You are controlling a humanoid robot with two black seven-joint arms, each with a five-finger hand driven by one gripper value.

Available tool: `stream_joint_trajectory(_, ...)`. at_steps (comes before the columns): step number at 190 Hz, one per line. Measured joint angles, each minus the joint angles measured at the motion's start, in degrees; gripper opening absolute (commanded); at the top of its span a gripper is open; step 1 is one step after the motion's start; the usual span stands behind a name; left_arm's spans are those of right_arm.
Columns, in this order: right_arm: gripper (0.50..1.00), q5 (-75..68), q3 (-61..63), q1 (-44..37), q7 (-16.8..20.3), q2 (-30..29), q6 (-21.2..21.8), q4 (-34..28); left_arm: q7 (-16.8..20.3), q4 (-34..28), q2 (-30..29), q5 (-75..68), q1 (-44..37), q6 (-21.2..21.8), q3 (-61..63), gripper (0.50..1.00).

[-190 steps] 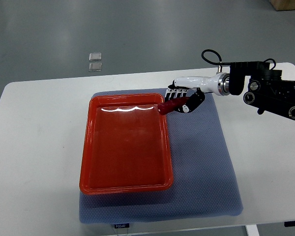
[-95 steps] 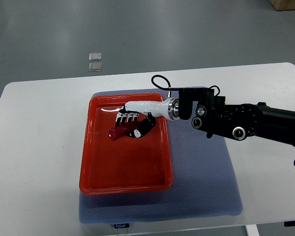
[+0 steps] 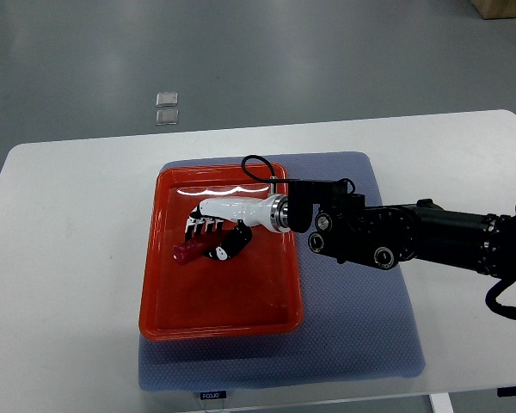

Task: Place red pepper on red tray

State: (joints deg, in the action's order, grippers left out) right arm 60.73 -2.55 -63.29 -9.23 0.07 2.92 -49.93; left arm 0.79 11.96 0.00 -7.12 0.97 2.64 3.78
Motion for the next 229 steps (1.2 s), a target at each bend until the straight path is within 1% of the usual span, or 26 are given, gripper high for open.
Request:
stream_joint_trajectory(2, 0.615, 0.0, 0.0, 0.0, 0.0, 0.0, 0.0, 0.0, 0.0, 0.0, 0.0, 0.0, 0.0, 0.0, 0.0, 1.000)
stream_joint_trajectory(9, 0.654, 0.0, 0.0, 0.0, 0.0, 0.0, 0.0, 0.0, 0.0, 0.0, 0.0, 0.0, 0.0, 0.0, 0.0, 1.000)
stream_joint_trajectory(18, 0.686, 0.0, 0.0, 0.0, 0.0, 0.0, 0.0, 0.1, 0.0, 0.0, 0.0, 0.0, 0.0, 0.0, 0.0, 1.000)
stream_joint_trajectory(29, 0.750, -0.1, 0.0, 0.0, 0.0, 0.0, 0.0, 0.1, 0.0, 0.0, 0.0, 0.0, 0.0, 0.0, 0.0, 1.000)
stream_joint_trajectory(37, 0.768, -0.1, 0.0, 0.0, 0.0, 0.0, 0.0, 0.1, 0.0, 0.0, 0.0, 0.0, 0.0, 0.0, 0.0, 1.000)
stream_joint_trajectory(42, 0.801, -0.2, 0.0, 0.0, 0.0, 0.0, 0.0, 0.1, 0.0, 0.0, 0.0, 0.0, 0.0, 0.0, 0.0, 1.000)
stream_joint_trajectory(45, 0.807, -0.2, 0.0, 0.0, -0.1, 0.0, 0.0, 0.1, 0.0, 0.0, 0.0, 0.0, 0.0, 0.0, 0.0, 1.000)
stream_joint_trajectory(46, 0.817, -0.2, 0.0, 0.0, -0.1, 0.0, 0.0, 0.1, 0.0, 0.0, 0.0, 0.0, 0.0, 0.0, 0.0, 1.000)
stream_joint_trajectory(54, 0.850, -0.2, 0.0, 0.0, -0.1, 0.0, 0.0, 0.1, 0.0, -0.1, 0.0, 0.0, 0.0, 0.0, 0.0, 1.000)
stream_joint_trajectory(59, 0.860, -0.3, 0.0, 0.0, -0.1, 0.0, 0.0, 0.1, 0.0, -0.1, 0.0, 0.0, 0.0, 0.0, 0.0, 1.000)
stream_joint_trajectory(99, 0.876, -0.5, 1.3, -0.2, -0.1, 1.6, 0.3, 0.1, 0.0, -0.2, 0.0, 0.0, 0.0, 0.0, 0.0, 1.000)
stream_joint_trajectory(129, 0.876, -2.6, 7.7, 0.3, -0.2, 4.9, 0.3, -0.1, 0.0, -0.2, 0.0, 0.0, 0.0, 0.0, 0.0, 1.000)
stream_joint_trajectory(158, 0.879, -9.0, 20.3, 4.9, -0.3, 8.1, 0.4, -0.7, 0.0, -0.2, 0.0, 0.0, 0.0, 0.0, 0.1, 1.000)
stream_joint_trajectory(176, 0.883, -15.0, 31.6, 9.9, -0.8, 9.0, 0.6, -1.1, 0.0, -0.2, 0.0, 0.0, 0.0, 0.0, 0.1, 1.000)
stream_joint_trajectory(183, 0.891, -18.2, 37.0, 12.3, -1.1, 8.8, 0.8, -1.2, 0.0, -0.2, 0.0, 0.0, 0.0, 0.0, 0.1, 1.000)
stream_joint_trajectory(201, 0.893, -27.2, 48.4, 17.8, -1.5, 7.5, 2.1, -1.3, 0.0, -0.1, 0.0, 0.0, 0.0, 0.0, 0.1, 1.000)
stream_joint_trajectory(212, 0.893, -32.2, 52.6, 20.4, -1.6, 6.4, 3.0, -1.3, 0.0, 0.0, 0.0, 0.0, 0.0, 0.0, 0.1, 1.000)
stream_joint_trajectory(229, 0.911, -39.5, 57.0, 23.8, -1.6, 5.0, 4.1, -1.2, 0.0, 0.0, 0.0, 0.0, 0.0, 0.0, 0.1, 1.000)
